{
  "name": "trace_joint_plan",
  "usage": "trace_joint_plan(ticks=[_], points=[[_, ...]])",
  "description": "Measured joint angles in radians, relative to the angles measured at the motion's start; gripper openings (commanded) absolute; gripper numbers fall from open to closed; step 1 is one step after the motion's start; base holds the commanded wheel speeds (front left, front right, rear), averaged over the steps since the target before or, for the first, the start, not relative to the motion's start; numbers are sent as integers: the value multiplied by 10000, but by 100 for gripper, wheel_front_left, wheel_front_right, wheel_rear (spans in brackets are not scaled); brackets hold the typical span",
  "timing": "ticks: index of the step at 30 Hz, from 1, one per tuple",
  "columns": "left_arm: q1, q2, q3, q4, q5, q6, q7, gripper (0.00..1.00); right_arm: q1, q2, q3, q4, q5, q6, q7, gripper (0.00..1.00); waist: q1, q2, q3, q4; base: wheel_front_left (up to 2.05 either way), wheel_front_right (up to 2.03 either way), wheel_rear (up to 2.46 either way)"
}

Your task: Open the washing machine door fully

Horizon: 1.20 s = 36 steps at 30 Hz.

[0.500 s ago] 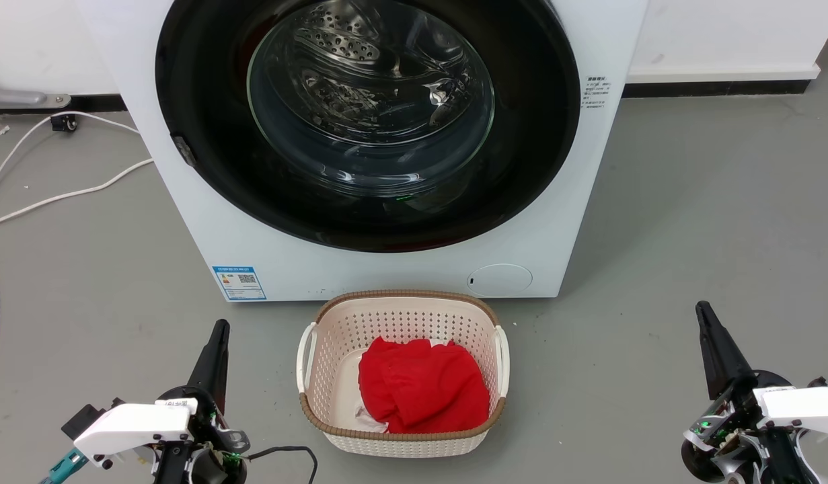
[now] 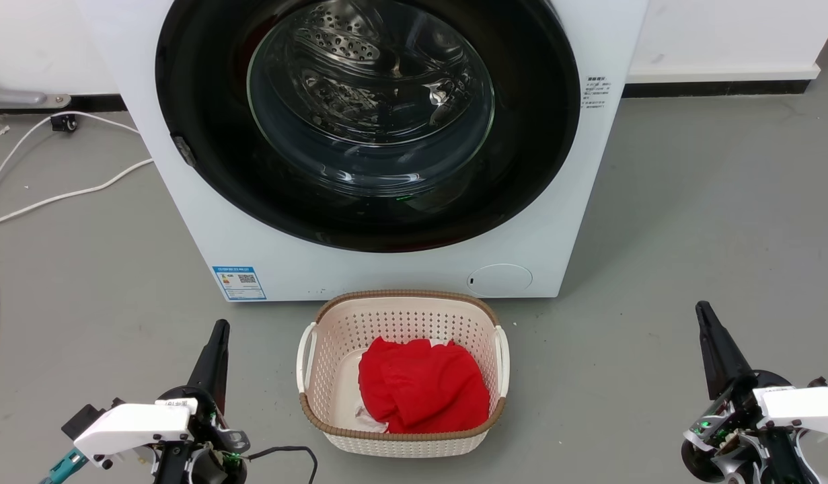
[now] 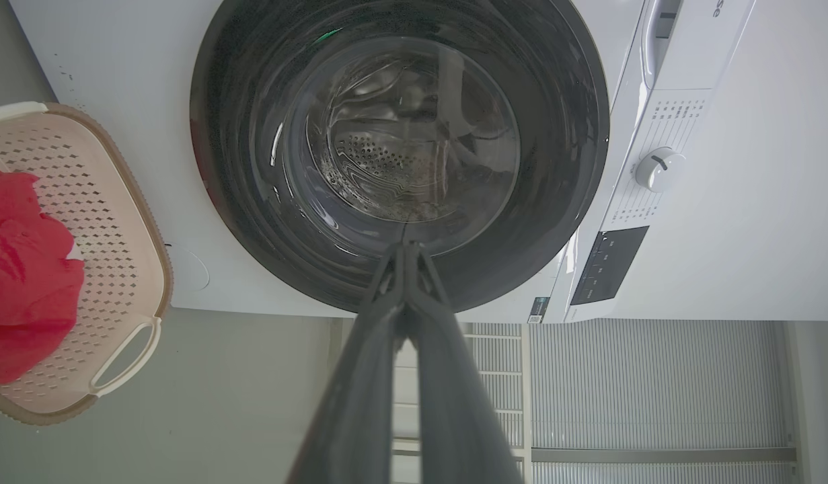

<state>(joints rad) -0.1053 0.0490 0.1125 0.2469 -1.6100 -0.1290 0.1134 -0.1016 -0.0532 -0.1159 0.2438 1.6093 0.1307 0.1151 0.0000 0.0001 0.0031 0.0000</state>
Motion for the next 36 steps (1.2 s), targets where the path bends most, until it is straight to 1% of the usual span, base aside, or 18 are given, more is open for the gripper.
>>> trace_joint_plan(ticks=[3, 4, 7, 14, 21, 25, 29, 36], points=[[0, 0, 0, 0, 0, 0, 0, 0, -1, 0, 0, 0, -2, 0, 0, 0, 0, 0, 0, 0, 0, 0, 0], [12, -6, -6, 36, -2, 0, 0, 100, 23, 0, 2, 29, 0, 2, 0, 100, 0, 0, 0, 0, 0, 0, 0], [218, -35, -73, 199, -4, 10, -33, 100, 244, 8, 38, 186, 0, 0, -38, 100, 0, 0, -1, 1, 0, 0, 0], [241, -36, -410, 36, 102, 10, -397, 100, 302, 21, 351, -67, -104, 0, -405, 100, 0, 0, -17, 10, 0, 0, 0], [241, -35, -523, -303, 679, 10, -732, 100, 455, 23, 483, -330, -642, 0, -732, 100, 0, 0, -47, 19, 0, 0, 0], [243, -33, -554, -545, 1145, 10, -913, 100, 458, 25, 535, -502, -1250, 0, -901, 100, 0, 0, -65, 24, 0, 0, 0], [245, -31, -571, -825, 1574, 10, -1072, 100, 465, 25, 612, -761, -2257, 0, -1081, 100, 0, 0, -83, 35, 0, 0, 0], [246, -29, -721, -1183, 2840, 10, -1348, 100, 586, 25, 725, -1191, -3900, 0, -1337, 100, 0, 0, -103, 71, 0, 0, 0]])
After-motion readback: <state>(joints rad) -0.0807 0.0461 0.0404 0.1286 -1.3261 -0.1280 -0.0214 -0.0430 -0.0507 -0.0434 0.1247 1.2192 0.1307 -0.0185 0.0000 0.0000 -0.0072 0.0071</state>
